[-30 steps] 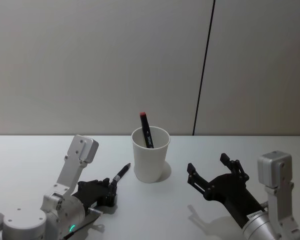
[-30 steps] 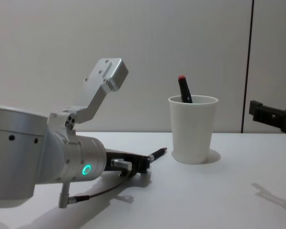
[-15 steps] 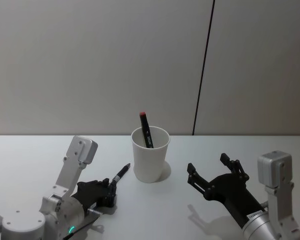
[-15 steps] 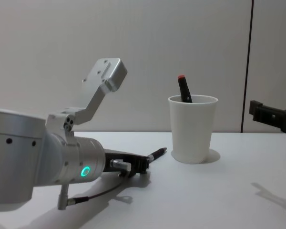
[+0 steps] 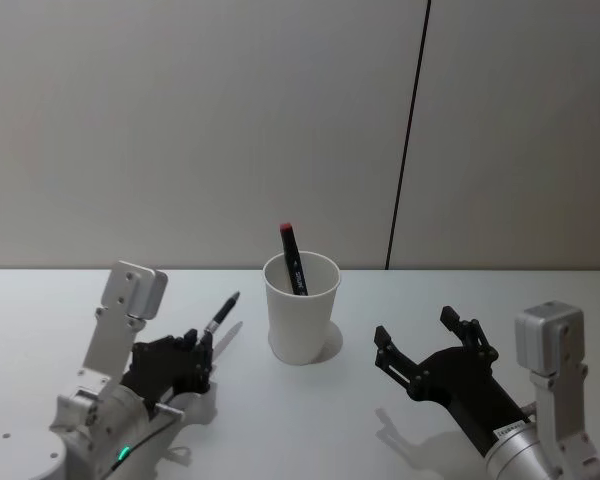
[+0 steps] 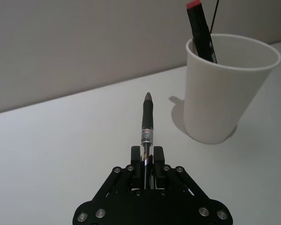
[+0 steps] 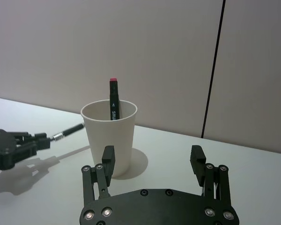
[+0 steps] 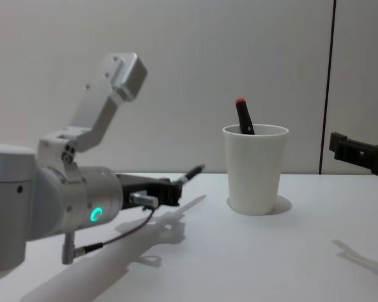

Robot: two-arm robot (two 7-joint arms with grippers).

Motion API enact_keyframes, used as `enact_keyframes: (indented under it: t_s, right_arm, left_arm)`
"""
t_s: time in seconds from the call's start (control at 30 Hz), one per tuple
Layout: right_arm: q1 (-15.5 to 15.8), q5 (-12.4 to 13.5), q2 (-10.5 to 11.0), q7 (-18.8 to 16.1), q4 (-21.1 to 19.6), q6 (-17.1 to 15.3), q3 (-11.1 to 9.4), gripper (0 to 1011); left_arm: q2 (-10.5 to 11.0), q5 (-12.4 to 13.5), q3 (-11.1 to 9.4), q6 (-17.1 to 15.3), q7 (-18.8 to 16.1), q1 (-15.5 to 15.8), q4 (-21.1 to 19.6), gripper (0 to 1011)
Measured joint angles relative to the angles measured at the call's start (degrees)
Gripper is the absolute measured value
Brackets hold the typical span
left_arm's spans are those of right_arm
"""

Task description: Place the pen into the pen holder.

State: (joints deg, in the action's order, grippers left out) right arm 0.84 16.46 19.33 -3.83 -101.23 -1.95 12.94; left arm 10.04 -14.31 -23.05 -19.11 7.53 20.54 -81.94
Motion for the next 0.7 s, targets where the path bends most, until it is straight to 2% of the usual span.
enact_keyframes:
  t_s: [0.33, 0.7]
  right_arm:
    - [0.0, 0.0, 0.0, 0.0, 0.0, 0.0, 0.0, 1001]
    - [0.0, 0.1, -0.1, 0.0, 0.0, -0.1, 0.0, 1001]
  left_arm:
    - [0.5, 0.9, 2.5, 6.4, -1.7, -2.3, -4.0, 168]
    - [0.6, 1.3, 4.6, 14.1, -1.7, -3.3, -6.8, 167]
